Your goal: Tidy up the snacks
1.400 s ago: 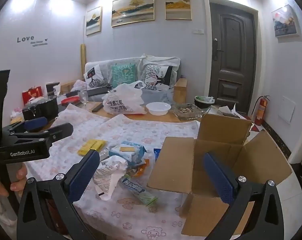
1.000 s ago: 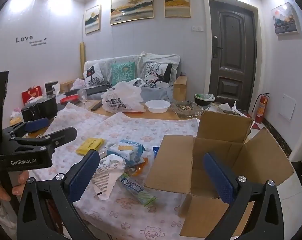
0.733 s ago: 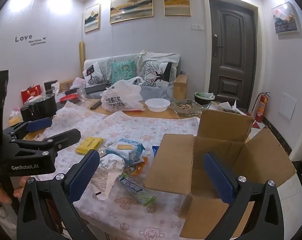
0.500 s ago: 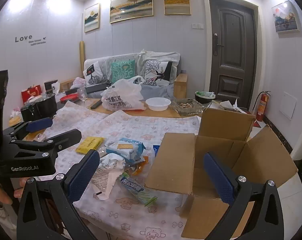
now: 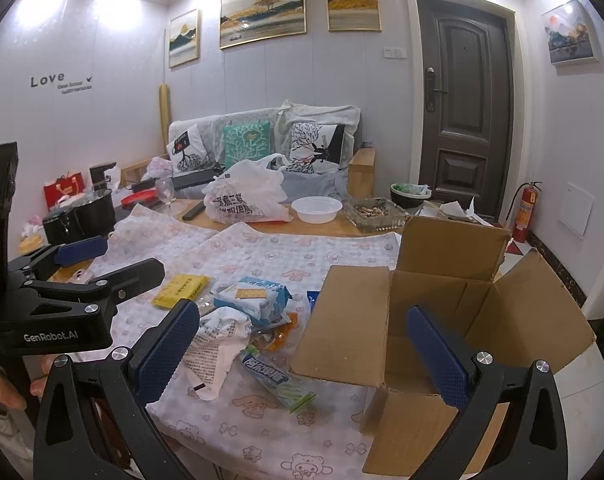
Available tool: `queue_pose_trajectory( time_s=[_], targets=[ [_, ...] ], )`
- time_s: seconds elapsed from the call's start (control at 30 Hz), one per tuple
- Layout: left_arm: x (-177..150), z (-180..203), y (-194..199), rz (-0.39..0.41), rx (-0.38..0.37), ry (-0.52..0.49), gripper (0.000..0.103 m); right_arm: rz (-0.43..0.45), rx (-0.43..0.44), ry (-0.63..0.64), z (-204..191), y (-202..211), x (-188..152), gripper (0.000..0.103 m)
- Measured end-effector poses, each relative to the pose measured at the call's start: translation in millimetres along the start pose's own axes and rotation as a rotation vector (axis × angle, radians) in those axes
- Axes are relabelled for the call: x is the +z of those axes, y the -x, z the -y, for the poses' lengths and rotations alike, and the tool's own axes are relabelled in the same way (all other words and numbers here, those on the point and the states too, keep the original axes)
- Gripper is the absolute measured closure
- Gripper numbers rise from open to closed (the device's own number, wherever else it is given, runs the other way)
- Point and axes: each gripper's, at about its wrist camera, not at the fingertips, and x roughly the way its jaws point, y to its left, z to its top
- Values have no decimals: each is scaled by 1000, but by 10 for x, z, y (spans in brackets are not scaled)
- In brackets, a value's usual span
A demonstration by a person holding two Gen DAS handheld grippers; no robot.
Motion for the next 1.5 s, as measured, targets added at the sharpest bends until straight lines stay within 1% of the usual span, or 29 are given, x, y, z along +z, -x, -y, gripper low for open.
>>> queue_pose_trajectory(
  time_s=[1.03, 1.1, 1.2, 1.27, 1.3, 1.37, 1.4, 1.43, 1.47, 1.5],
  targets=[
    [12, 24, 28, 6, -16, 8, 1, 3, -9, 3, 0, 16, 2, 0],
    [8, 9, 20, 6, -25, 10, 1, 3, -23, 11, -9, 23, 9, 0],
    [-6, -58, -18, 11, -38, 9, 1, 15, -74, 40, -68, 23, 19, 0],
    [-10, -109, -45, 8, -45, 8, 1, 58, -107, 45, -118, 58, -5, 0],
    [-9, -151, -75, 2, -48, 9, 1, 53, -106, 36, -137, 40, 0, 0],
    [-20, -258, -111, -5, -47, 10, 1, 33, -41, 33, -185, -32, 8, 0],
    [-30, -327, -149, -9, -47, 4, 1, 36, -16, 43, -221, -64, 2, 0],
    [-32, -362, -151, -10, -49, 4, 1, 38, -14, 64, -280, -99, -4, 0],
    [-44, -410, -174, -16, -56, 2, 1, 35, -11, 78, -320, -136, -16, 0],
    [-63, -476, -207, -28, -74, 2, 1, 24, 16, 95, -376, -186, -30, 1]
  ],
)
